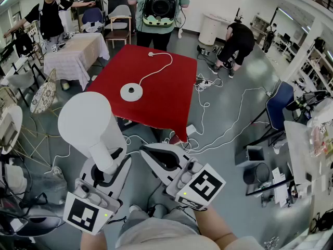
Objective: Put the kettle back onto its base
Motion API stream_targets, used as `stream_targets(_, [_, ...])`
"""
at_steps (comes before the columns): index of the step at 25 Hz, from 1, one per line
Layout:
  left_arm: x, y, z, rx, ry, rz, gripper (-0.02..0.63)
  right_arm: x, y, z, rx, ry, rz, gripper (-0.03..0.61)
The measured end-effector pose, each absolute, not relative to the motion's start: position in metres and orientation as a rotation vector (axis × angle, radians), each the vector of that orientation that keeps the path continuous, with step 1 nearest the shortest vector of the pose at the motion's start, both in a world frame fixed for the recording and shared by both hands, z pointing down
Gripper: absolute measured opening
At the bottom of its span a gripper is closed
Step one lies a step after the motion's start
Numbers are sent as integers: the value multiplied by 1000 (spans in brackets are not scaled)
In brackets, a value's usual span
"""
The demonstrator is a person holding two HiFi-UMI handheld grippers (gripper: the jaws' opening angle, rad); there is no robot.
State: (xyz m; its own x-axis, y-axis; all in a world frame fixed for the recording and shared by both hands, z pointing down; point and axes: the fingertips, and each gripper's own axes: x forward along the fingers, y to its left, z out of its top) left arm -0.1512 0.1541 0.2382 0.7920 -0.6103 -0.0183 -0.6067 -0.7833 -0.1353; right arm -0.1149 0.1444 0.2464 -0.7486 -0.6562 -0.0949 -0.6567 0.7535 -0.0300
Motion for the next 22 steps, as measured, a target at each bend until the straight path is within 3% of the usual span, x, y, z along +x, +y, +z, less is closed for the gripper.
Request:
stream_targets(14, [-166, 132, 241, -2898, 803, -24, 86, -131, 113, 239, -1211, 2814, 89, 8])
stream_targets(22, [-135, 91, 238, -2856, 907, -27, 86, -99, 69, 240, -1111, 2852, 75, 6])
